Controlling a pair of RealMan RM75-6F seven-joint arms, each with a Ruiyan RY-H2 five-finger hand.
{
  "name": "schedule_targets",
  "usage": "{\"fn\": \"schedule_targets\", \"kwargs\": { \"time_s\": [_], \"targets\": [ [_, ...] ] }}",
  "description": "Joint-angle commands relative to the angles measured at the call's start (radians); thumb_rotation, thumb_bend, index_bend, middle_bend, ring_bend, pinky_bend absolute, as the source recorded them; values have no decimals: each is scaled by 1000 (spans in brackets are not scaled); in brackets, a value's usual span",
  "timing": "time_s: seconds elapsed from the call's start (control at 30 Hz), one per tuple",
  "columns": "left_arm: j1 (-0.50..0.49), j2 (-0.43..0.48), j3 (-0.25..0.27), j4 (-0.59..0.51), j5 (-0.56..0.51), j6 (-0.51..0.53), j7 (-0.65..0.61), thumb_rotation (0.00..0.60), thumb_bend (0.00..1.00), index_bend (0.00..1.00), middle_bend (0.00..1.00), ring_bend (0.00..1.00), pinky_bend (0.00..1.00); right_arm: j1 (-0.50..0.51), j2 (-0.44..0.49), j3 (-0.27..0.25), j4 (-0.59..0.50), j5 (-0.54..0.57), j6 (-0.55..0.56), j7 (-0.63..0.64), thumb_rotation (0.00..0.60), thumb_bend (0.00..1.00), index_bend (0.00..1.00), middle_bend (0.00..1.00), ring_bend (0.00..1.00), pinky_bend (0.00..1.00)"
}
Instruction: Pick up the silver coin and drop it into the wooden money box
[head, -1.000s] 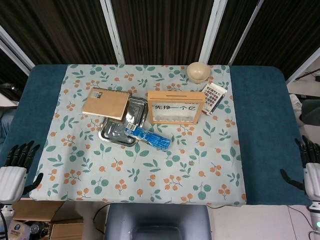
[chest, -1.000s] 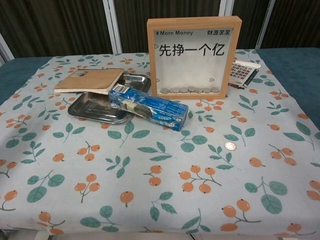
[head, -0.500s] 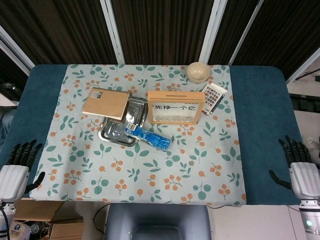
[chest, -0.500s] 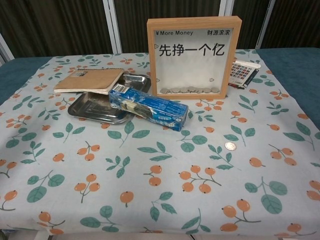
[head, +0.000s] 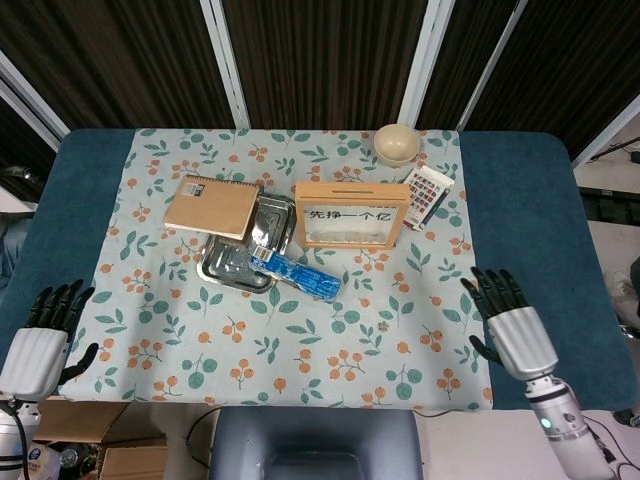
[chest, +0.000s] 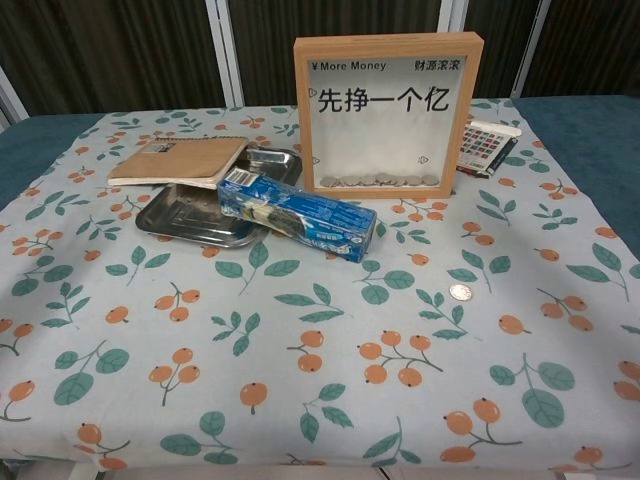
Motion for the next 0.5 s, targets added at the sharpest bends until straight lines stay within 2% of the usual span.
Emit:
{"fn": "schedule_targets", "kwargs": {
  "time_s": [0.03,0.13,0.27,0.5],
  "targets": [
    [2,1,-1,2,-1,5,-3,600,328,0,0,0,0,60,-96,-1,49,27,-95,-87,600,396,0,0,0,0],
    [6,6,-2,6,-5,11,-8,600,327,0,0,0,0,89,-185,-6,132,41,-134,-127,600,396,0,0,0,0],
    [12,10,0,13,-11,14,-18,600,328,0,0,0,0,104,-288,-1,229,47,-123,-136,600,396,0,0,0,0],
    [15,9,2,24,-17,13,-33,600,329,0,0,0,0,134,-397,-8,355,42,-126,-113,600,396,0,0,0,0]
  ]
}}
